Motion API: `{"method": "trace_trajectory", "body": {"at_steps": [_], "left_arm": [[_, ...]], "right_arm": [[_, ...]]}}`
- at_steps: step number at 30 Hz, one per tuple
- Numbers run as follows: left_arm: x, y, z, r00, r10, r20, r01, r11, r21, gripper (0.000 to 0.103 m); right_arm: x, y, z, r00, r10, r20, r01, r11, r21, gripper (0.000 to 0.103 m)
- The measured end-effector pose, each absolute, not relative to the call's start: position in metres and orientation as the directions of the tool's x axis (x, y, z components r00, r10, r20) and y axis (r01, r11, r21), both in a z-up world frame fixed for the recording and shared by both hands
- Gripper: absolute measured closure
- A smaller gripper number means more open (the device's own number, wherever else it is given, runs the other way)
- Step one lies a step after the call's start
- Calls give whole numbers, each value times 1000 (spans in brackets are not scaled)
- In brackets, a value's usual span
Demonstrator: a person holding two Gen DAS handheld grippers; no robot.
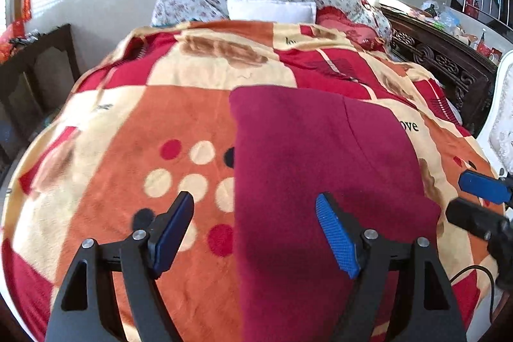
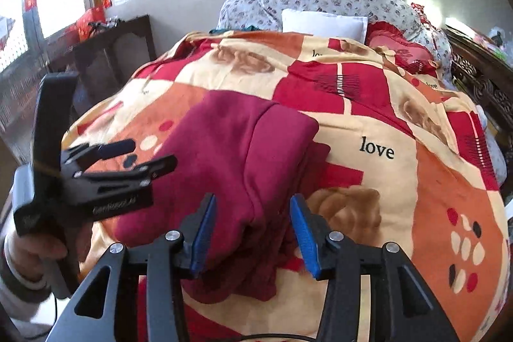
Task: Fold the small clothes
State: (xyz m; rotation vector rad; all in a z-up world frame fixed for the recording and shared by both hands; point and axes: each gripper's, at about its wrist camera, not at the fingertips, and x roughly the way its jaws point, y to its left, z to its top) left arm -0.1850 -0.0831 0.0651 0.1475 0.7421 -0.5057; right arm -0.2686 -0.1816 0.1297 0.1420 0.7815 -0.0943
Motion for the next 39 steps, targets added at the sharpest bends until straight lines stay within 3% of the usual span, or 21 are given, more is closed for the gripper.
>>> {"method": "trace_trajectory", "body": {"at_steps": [4, 10, 15, 18, 22, 39], "left_arm": [[-196, -74, 71, 659, -372, -654, 470, 882, -28, 19], [-205, -61, 75, 678, -367, -637, 451, 892, -34, 19], [-212, -51, 81, 714, -344, -610, 426, 905, -11, 19], [-215, -47, 86, 724, -349, -595, 417, 909, -25, 18], [-222, -46, 92, 738, -348, -578, 421, 907, -9, 15], [-230, -43, 96, 754, -345, -558, 415, 910, -2, 14]], "right_arm": [[-263, -172, 123, 706, -74, -704, 166, 984, 62, 38], [-249, -174, 85, 616, -107, -780, 212, 977, 33, 37], [-264, -169, 106, 664, -122, -738, 220, 975, 37, 36], [-273, -160, 119, 697, -170, -697, 245, 970, 8, 20], [-278, -153, 125, 708, -214, -673, 277, 961, -14, 14], [-283, -161, 124, 704, -216, -677, 319, 947, 29, 10]]}}
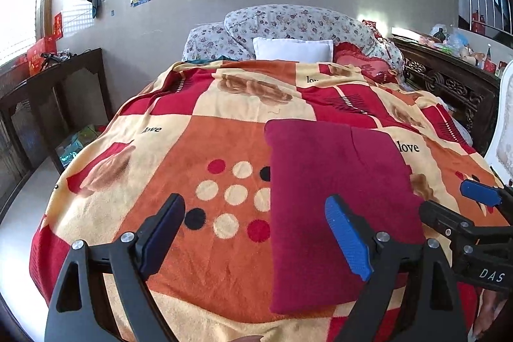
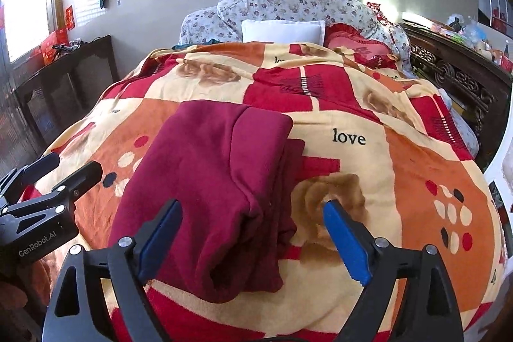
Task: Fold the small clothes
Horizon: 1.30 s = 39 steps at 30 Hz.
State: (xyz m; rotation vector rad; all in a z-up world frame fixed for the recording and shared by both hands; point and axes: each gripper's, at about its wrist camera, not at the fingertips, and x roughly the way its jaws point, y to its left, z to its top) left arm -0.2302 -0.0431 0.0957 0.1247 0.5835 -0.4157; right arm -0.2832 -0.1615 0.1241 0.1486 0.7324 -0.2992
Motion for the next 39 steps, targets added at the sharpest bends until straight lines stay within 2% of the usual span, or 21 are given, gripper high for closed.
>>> {"method": "trace_trajectory", "body": {"at_steps": [39], "left_arm": [[-224, -55, 85, 740, -343, -578, 428, 904, 10, 14]], "right_arm": [[-274, -168, 109, 668, -182, -722, 312, 949, 50, 9]]}}
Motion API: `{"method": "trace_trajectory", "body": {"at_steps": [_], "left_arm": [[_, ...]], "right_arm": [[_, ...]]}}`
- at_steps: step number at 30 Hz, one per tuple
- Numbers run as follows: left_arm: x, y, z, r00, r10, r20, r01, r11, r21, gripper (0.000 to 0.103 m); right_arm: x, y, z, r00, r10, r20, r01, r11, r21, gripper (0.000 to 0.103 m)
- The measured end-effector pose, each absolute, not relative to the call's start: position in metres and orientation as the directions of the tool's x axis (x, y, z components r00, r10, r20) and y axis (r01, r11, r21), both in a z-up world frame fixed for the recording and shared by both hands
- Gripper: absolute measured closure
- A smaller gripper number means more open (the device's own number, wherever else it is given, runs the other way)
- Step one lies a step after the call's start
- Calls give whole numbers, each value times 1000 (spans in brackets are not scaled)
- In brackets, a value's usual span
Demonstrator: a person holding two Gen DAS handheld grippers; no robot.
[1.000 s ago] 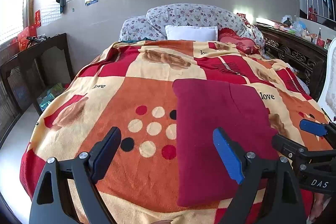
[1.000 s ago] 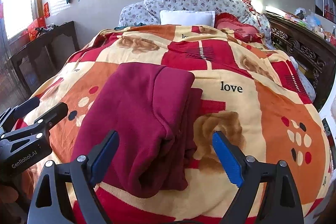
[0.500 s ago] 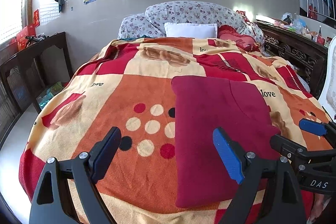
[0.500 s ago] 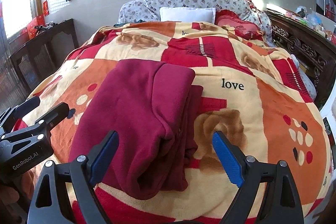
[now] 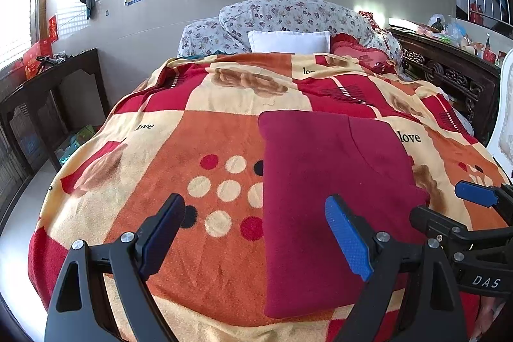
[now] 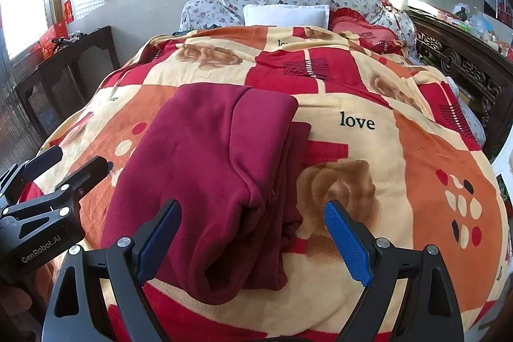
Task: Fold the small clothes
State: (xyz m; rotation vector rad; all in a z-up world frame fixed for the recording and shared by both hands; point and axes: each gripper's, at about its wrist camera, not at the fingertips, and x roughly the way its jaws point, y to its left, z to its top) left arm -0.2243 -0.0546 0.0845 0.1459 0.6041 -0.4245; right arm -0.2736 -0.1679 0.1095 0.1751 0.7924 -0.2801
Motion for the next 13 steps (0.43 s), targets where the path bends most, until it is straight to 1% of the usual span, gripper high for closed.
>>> {"method": "trace_trajectory", "body": {"at_steps": [13], "left_arm": [[-223, -57, 78, 735, -353, -579, 445, 895, 19, 14]], "right_arm": [[-273, -170, 106, 659, -175, -732, 311, 949, 53, 9]]}}
